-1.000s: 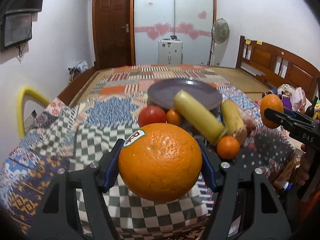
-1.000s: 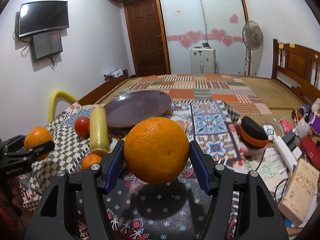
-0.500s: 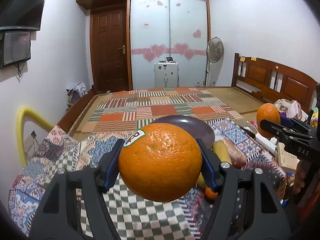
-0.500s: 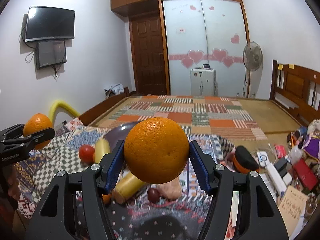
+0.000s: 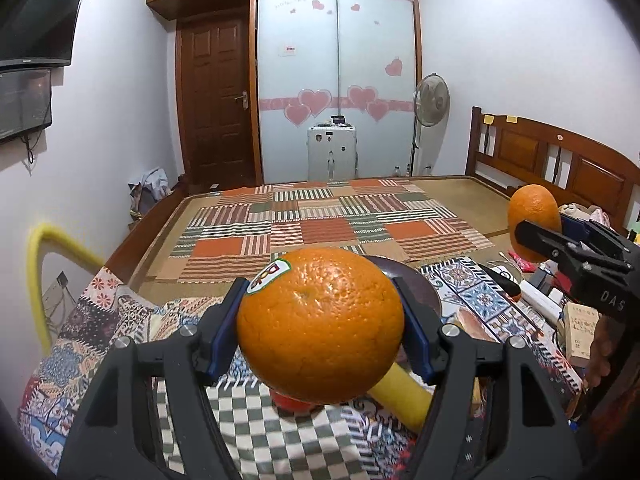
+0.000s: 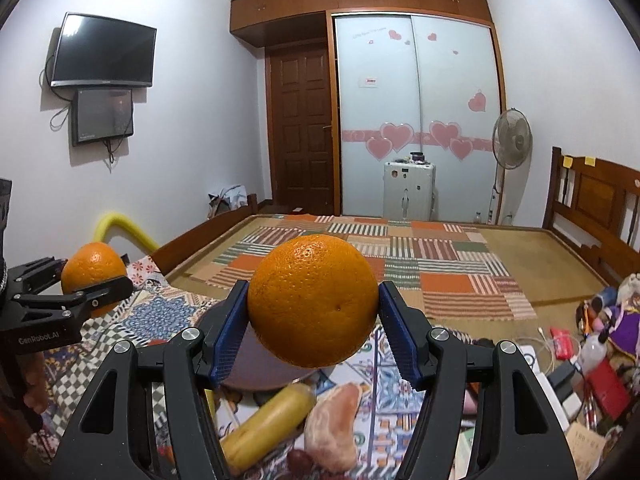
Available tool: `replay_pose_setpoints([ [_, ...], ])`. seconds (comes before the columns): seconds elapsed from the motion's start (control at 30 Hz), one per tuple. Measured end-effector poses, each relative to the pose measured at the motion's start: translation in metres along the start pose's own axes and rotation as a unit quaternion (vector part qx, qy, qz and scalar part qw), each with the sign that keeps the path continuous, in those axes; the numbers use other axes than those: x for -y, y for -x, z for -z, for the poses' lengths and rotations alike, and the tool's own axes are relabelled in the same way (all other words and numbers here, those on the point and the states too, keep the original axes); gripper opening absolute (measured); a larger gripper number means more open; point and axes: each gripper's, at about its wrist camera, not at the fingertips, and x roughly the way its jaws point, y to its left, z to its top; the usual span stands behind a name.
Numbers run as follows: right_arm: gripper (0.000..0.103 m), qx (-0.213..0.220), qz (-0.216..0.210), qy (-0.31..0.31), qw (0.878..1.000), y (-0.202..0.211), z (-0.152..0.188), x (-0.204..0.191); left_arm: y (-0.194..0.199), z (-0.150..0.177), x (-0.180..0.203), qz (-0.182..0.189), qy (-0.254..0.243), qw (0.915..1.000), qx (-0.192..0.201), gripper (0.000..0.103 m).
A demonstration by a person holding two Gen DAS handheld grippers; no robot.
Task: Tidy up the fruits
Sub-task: 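Carry the orange onto the purple plate and open the left tool while the right tool places its orange there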
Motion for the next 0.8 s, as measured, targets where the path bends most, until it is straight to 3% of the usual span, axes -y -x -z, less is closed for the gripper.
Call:
replay_pose_setpoints([
  [0.3,0.061,-0.034,-0.004,0.012,0.999,-0.043,0.009,0.000,-0.036,-0.013,-0.005,-0.008,0.011,0.9998,-0.012,0.069],
  [0.8,0.061,-0.100,-0.006,0.056,0.993,-0.094,-0.001,-0.003,-0.115,-0.013,-0.009,-0.021,0.010,0.9963,-0.083,0.069],
])
